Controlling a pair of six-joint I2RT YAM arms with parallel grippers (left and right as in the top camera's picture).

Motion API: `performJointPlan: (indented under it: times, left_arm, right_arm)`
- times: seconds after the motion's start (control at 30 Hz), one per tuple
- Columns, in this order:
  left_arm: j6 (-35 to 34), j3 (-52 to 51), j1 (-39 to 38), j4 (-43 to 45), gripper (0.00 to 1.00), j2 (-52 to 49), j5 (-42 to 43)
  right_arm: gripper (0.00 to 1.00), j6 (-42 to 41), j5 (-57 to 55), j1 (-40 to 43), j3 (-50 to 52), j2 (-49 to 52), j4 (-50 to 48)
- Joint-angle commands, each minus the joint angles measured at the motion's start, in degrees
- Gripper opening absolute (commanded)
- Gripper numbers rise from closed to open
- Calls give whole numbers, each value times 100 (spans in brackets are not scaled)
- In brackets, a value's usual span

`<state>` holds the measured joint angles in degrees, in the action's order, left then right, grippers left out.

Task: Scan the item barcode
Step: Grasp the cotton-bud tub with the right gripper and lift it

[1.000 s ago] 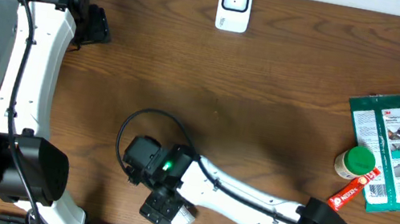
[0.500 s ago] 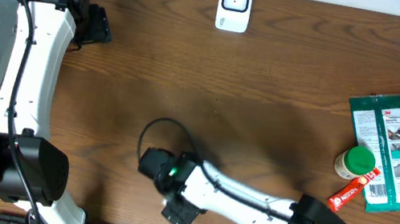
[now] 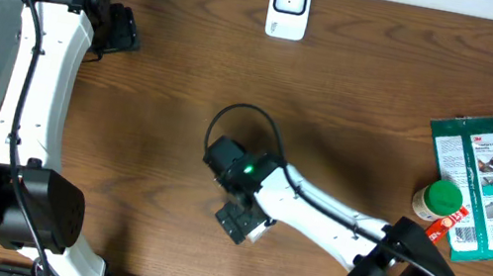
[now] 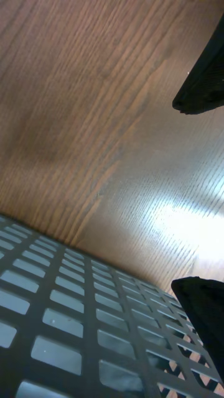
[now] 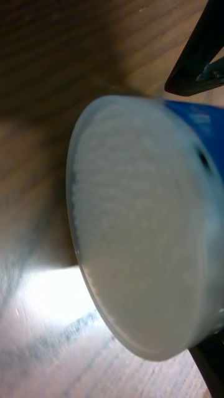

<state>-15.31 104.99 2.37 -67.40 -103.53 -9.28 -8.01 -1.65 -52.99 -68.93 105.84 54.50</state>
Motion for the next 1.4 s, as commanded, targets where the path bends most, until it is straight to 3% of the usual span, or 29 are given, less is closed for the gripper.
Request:
performJointPlan:
  times: [0.0,0.43,0.83,1.07,1.37]
  left_arm:
    - [-66,13,-4,39,84,-15,251]
    - [-17,-35,-76,326,84,-20,1021]
    - [0,-256,-439,433,84,-20,1029]
    - [105,-256,-697,514,84,-20,1016]
    - [149,-258,-726,479,84,-20,1023]
  right_arm:
    - [98,125,302,221,-37,2,-20]
    - [98,433,859,1340,-39,2,-345]
    - [99,857,925,2387,-168,-13,-345]
    - [99,1279,2052,2719,-734,-15,173]
    - [99,1189,2076,3097,-1543,-20,1220]
